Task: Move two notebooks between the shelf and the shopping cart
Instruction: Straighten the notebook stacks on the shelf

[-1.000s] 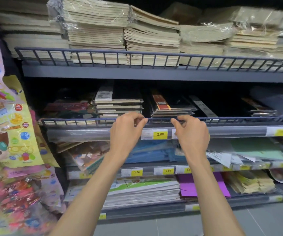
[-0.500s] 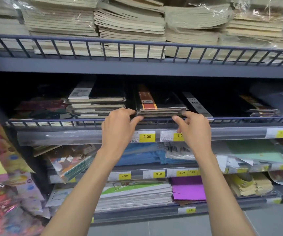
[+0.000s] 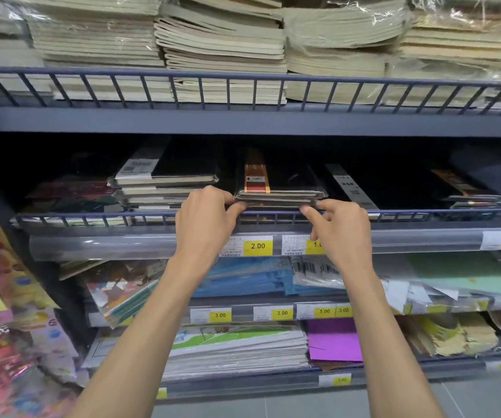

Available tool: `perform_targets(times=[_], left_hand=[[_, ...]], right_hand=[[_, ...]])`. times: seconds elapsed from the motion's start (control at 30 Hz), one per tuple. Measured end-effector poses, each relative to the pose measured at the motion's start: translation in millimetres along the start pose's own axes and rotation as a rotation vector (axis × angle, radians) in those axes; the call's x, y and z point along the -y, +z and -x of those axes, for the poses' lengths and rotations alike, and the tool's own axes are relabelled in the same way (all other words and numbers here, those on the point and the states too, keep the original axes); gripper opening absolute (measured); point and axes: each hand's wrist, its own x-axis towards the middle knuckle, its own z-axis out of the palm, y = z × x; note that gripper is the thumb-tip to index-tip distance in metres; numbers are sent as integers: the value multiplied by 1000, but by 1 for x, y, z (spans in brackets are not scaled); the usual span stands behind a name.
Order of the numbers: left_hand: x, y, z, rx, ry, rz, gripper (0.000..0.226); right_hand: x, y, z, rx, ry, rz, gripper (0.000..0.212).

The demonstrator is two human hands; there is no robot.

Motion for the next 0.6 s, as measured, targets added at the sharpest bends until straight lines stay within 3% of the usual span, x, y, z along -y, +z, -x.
perform_targets(times=[0.6], left_hand=[[2, -2, 3, 33, -12, 75, 24]], right_hand=[[5, -14, -4, 76, 97, 2, 26]])
